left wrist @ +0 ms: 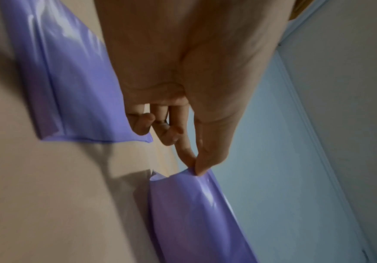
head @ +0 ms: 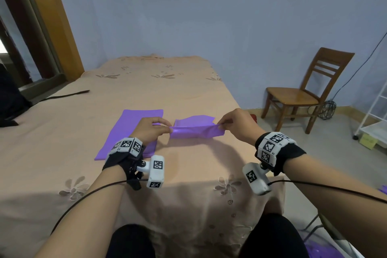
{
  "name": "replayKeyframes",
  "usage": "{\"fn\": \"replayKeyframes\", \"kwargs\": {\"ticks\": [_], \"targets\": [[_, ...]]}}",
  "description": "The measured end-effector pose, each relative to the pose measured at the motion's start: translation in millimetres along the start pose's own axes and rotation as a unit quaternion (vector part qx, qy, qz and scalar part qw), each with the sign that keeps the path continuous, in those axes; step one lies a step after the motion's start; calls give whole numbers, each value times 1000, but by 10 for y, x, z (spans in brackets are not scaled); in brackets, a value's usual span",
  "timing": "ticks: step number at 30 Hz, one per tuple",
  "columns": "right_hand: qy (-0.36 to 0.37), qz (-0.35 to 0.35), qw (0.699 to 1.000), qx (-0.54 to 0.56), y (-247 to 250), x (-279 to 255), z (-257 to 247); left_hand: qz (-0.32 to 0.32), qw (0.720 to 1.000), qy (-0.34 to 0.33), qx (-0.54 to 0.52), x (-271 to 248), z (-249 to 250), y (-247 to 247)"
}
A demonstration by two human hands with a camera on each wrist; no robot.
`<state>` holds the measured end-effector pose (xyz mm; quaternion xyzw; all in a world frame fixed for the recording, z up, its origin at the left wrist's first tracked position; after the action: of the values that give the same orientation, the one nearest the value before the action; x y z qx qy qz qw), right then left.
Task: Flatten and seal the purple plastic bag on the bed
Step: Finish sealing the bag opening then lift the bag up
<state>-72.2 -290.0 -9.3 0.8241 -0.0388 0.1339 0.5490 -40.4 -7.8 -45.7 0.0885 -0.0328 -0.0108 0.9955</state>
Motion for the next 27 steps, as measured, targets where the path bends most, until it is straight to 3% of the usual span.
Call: {"fn": "replayKeyframes", "kwargs": {"ticks": [9,16,27], "targets": [[-2,58,998,39,275,204,-104,30,994,-103,-6,92,419,19],[12,97,994,48,674,309,-248,32,991,-119,-46,115,851,100],[20,61,995,81,1231,197,-533,-10,990,-110,-84,-108,1303,253]]}}
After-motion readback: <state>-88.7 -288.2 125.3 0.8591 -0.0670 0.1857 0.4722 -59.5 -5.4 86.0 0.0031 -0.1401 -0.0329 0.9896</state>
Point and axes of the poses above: each hand's wrist, its own x-axis towards the middle knuckle, its own y-axis out of the back of the hand, z = x × y, the point moved 3 cm from there along x, towards the middle knuckle, and after that the axes turned 12 degrees about -x, right-handed, at the moved point
